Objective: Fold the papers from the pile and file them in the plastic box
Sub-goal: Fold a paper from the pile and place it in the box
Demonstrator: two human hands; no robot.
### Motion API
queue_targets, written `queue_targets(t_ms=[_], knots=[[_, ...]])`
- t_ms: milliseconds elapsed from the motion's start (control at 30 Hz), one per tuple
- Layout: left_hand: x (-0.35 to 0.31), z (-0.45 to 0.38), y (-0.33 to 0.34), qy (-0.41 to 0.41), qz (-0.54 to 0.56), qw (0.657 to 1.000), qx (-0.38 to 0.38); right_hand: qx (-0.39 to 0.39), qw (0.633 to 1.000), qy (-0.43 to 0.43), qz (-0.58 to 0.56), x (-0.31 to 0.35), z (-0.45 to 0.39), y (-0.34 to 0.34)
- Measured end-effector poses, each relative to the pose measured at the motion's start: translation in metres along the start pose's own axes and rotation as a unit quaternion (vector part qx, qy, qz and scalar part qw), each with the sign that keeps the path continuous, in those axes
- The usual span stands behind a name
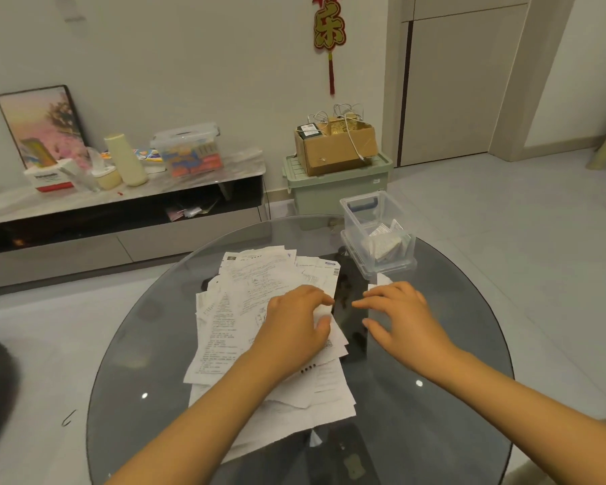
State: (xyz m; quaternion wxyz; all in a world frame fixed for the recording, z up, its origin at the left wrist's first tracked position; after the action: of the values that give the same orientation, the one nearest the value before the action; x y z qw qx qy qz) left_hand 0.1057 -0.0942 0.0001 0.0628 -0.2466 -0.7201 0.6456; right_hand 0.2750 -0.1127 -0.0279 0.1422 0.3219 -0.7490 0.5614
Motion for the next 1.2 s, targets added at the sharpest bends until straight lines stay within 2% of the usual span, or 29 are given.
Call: queue_targets(t_ms=[334,567,867,1001,1101,1201], knots=[[0.036,0.049,0.003,-0.002,-0.071,0.985,0.159,0.096,0.994,-0.044,-0.032,0.027,0.004,0.025],[0.042,0.054,0.01,0.031,-0.091,0.981,0.167,0.163,0.984,-0.07,-0.019,0.031,0.004,0.033],[0.049,0.05,-0.009,0.018,0.024,0.987,0.155,0.136,0.984,-0.099,-0.06,0.037,0.002,0.027],[0.053,0.05,-0.017,0.008,0.066,0.983,0.171,0.118,0.986,-0.067,-0.101,0.045,0.0,0.023],[0.057,0.05,-0.02,0.003,0.111,0.975,0.195,0.133,0.974,-0.015,-0.182,0.051,-0.002,0.02],[0.061,0.05,-0.024,-0.007,0.156,0.965,0.209,0.117,0.961,0.015,-0.25,0.058,-0.006,0.018]])
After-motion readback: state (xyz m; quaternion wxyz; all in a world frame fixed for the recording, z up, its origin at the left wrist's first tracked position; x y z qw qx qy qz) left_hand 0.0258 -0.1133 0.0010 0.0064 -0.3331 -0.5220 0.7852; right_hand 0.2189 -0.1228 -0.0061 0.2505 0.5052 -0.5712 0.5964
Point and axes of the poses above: each hand's wrist, its own z-axis away from the middle knuckle, its own y-axis out of the palm, x = y × z, the point moved 3 cm from there along -z, towards the middle knuckle, and after that the axes turned 13 degrees about -z, right-handed, at the moved point
